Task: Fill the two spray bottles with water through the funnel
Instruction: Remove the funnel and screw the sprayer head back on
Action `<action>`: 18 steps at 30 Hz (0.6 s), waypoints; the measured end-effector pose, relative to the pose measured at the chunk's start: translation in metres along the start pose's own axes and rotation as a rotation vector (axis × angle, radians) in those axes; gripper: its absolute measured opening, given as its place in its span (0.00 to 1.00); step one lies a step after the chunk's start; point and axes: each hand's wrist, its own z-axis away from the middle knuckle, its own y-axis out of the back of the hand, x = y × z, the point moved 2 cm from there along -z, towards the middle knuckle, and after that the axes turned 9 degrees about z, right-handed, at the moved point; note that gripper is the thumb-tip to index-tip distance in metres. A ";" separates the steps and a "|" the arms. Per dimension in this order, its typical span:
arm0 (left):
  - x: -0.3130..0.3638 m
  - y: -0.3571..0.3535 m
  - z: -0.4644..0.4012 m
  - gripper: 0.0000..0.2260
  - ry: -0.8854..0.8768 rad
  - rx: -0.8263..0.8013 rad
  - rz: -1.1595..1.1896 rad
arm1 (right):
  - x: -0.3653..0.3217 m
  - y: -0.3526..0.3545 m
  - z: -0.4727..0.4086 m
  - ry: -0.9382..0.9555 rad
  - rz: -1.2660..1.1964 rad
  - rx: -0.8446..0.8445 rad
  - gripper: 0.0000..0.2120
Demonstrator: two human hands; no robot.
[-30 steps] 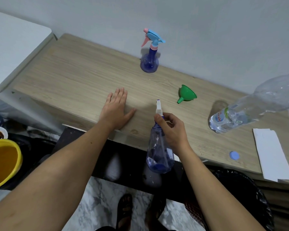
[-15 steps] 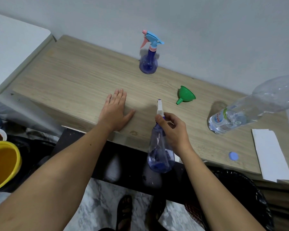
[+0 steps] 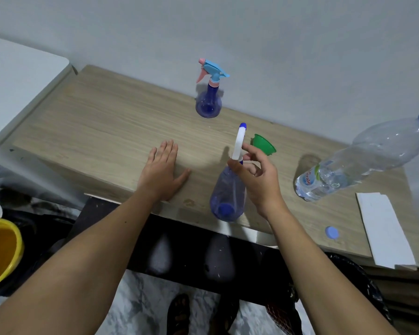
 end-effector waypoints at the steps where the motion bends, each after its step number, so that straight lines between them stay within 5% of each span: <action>1: 0.000 0.000 0.000 0.42 -0.002 -0.003 0.003 | -0.001 0.001 -0.002 0.002 -0.017 0.004 0.22; 8: 0.014 0.008 0.005 0.45 -0.165 -0.049 0.318 | -0.018 0.012 -0.011 0.116 0.077 -0.073 0.12; 13: 0.063 0.023 -0.005 0.52 -0.214 -0.120 0.544 | -0.022 0.011 -0.020 0.123 0.081 -0.111 0.14; 18: 0.098 0.040 -0.024 0.40 -0.313 -0.104 0.738 | -0.032 0.012 -0.037 0.134 0.001 -0.099 0.14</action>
